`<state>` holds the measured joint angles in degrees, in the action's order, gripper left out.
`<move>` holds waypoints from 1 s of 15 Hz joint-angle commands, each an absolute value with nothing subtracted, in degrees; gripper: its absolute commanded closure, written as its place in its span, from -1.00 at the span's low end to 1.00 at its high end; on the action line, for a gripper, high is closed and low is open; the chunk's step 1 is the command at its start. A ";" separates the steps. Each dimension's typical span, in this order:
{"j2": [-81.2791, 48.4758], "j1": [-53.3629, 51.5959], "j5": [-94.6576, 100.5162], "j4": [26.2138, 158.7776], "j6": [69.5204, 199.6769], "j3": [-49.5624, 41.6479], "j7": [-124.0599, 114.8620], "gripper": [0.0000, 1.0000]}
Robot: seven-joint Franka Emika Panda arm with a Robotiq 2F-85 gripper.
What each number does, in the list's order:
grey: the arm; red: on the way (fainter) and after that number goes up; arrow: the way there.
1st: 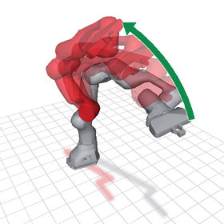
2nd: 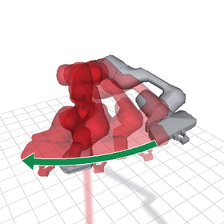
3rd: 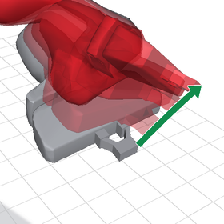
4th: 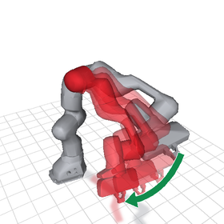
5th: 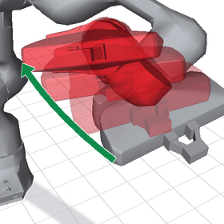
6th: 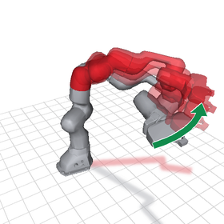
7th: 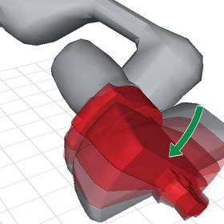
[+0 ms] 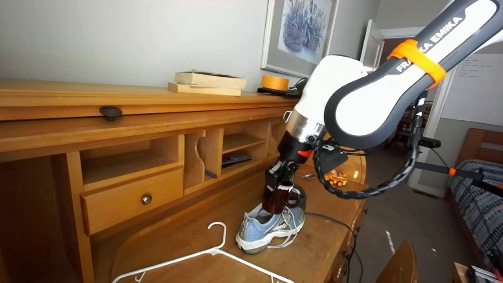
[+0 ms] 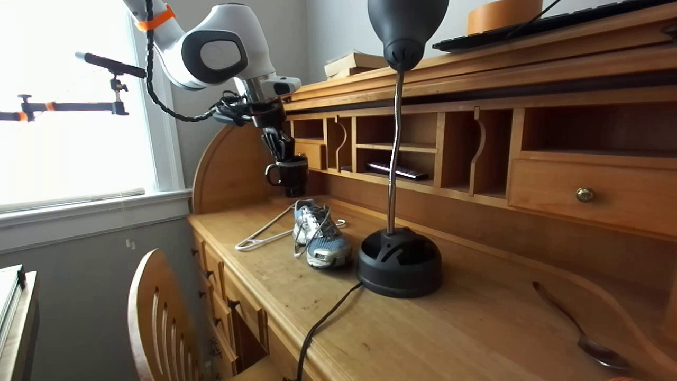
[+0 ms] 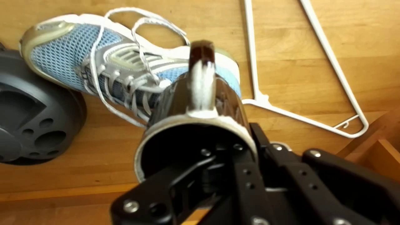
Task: Remove the cup from the shoe and place the shoe on top of the cup
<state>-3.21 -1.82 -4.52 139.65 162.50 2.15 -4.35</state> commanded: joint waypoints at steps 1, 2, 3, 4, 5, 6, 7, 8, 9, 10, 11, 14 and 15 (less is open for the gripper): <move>0.92 -1.83 -2.05 144.26 158.22 1.34 -8.18 0.95; 1.15 -1.81 -2.10 144.86 157.25 1.36 -8.57 0.95; 1.14 -1.77 -2.40 145.55 156.60 1.40 -8.51 0.95; 1.17 -1.76 -2.13 146.27 155.87 1.41 -8.95 0.95; 0.98 -1.76 -1.79 147.04 155.51 1.44 -9.06 0.95; 0.59 -1.75 -1.57 147.71 155.46 1.44 -9.18 0.95; 0.01 -1.73 -1.27 148.30 155.69 1.43 -9.18 0.95; -0.68 -1.70 -0.97 148.88 156.18 1.38 -9.49 0.95; -1.51 -1.67 -0.74 149.43 157.24 1.31 -9.50 0.95; -2.63 -1.61 0.27 150.07 159.15 1.11 -10.21 0.95; -3.47 -1.61 -0.03 150.34 159.49 1.04 -9.88 0.95; -6.88 -1.77 1.88 151.12 164.36 0.05 -11.45 0.95; -7.95 -1.86 1.53 151.10 165.67 -0.21 -11.28 0.95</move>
